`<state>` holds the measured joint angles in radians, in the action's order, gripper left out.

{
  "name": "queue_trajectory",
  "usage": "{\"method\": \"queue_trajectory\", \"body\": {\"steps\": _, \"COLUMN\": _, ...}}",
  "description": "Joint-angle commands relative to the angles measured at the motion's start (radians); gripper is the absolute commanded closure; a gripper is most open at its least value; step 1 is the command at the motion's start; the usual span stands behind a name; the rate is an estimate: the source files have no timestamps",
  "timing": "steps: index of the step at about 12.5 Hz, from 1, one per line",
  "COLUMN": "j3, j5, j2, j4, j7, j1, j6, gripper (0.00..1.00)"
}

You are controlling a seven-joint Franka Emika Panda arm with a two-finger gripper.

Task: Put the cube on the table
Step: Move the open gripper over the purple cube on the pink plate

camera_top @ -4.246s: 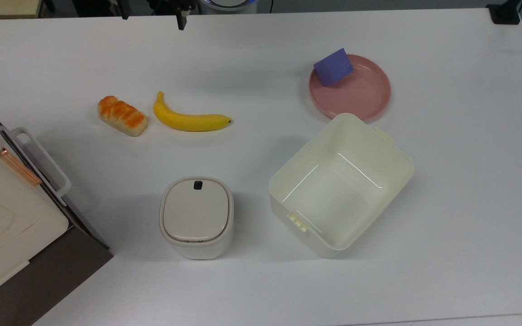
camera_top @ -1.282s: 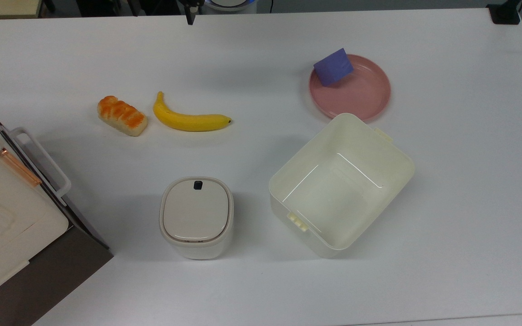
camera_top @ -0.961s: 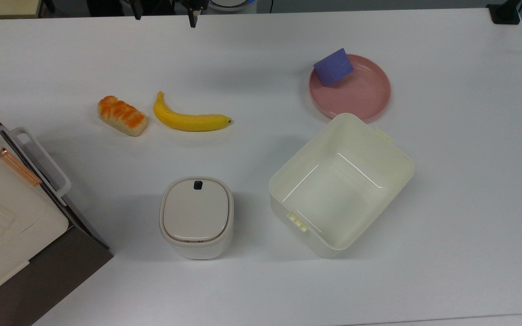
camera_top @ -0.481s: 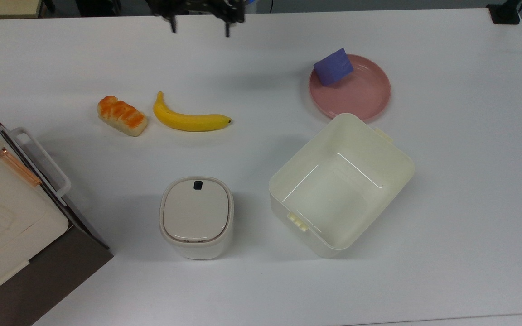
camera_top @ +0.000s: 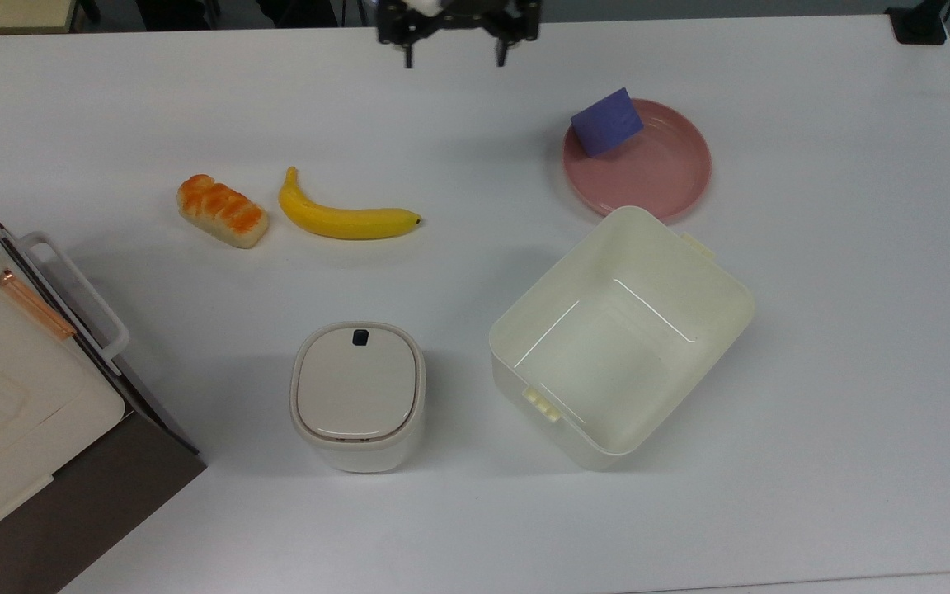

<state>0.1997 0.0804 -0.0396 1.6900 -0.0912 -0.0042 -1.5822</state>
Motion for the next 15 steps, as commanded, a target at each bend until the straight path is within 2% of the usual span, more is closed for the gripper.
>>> {"method": "queue_trajectory", "body": {"steps": 1, "j3": 0.081, "j5": 0.042, "j2": 0.015, "j4": 0.054, "j7": -0.079, "j1": 0.016, "j6": 0.008, "gripper": 0.0}}
{"method": "queue_trajectory", "body": {"steps": 6, "j3": 0.185, "j5": 0.055, "j2": -0.011, "j4": 0.109, "j7": -0.207, "j1": 0.064, "j6": 0.002, "gripper": 0.0}}
{"method": "queue_trajectory", "body": {"steps": 11, "j3": 0.251, "j5": 0.09, "j2": -0.074, "j4": 0.16, "j7": -0.278, "j1": 0.134, "j6": 0.001, "gripper": 0.0}}
{"method": "queue_trajectory", "body": {"steps": 12, "j3": 0.253, "j5": 0.111, "j2": -0.107, "j4": 0.165, "j7": -0.301, "j1": 0.171, "j6": 0.001, "gripper": 0.0}}
{"method": "queue_trajectory", "body": {"steps": 15, "j3": 0.253, "j5": 0.14, "j2": -0.175, "j4": 0.158, "j7": -0.338, "j1": 0.217, "j6": -0.009, "gripper": 0.0}}
